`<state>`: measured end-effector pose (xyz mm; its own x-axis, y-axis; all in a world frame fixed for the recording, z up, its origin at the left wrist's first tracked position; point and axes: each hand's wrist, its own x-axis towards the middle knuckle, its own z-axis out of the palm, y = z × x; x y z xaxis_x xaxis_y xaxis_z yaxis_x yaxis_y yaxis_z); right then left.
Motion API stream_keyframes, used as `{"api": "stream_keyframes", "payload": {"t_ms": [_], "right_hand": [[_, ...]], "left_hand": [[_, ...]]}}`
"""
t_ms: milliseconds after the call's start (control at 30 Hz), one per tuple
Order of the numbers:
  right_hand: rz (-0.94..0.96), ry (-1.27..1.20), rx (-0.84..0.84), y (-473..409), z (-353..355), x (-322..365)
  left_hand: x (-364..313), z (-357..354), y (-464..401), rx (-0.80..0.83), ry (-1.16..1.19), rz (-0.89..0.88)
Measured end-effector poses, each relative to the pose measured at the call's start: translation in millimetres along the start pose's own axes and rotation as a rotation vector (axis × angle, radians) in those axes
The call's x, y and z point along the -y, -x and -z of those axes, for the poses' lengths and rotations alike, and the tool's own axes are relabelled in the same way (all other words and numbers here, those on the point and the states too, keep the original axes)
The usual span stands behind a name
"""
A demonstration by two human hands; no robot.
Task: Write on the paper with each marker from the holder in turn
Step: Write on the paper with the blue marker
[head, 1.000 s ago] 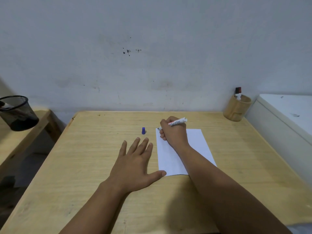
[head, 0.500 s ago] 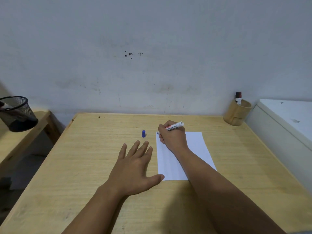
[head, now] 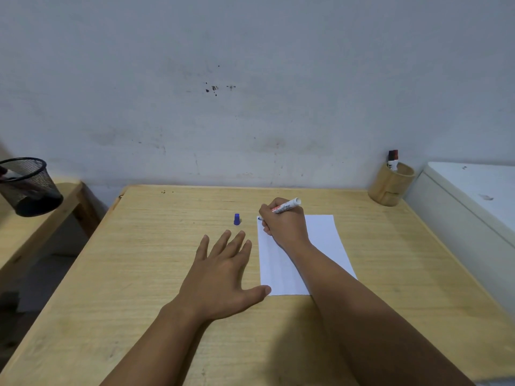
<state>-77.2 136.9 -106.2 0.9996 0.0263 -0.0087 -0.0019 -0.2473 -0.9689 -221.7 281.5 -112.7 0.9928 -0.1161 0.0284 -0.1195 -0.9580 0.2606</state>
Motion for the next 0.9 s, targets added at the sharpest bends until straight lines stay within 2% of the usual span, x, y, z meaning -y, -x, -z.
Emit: {"api": "stream_keyframes", "payload": {"t_ms": [200,467,533,633,667,800,900], "right_hand": [[-0.017,-0.030,0.014,-3,0,0],[-0.056,-0.205,0.005,-9,3,-2],[-0.077,-0.246,0.056,-8,5,5],[-0.081,-0.294,0.107,-4,11,17],[-0.061,-0.293,0.092,-2,14,23],[0.066,-0.176,-0.007,6,31,42],[0.100,-0.171,0.100,15,53,53]], "left_hand": [[-1,1,1,0.012,-0.016,0.004],[-4,6,2,-0.003,0.036,-0.002],[-9,9,-1,-0.095,0.194,0.032],[-7,14,-19,-0.413,0.394,0.150],[-4,14,-28,-0.456,0.409,0.178],[12,12,-61,-0.356,0.253,0.228],[14,12,-75,-0.344,0.159,0.232]]}}
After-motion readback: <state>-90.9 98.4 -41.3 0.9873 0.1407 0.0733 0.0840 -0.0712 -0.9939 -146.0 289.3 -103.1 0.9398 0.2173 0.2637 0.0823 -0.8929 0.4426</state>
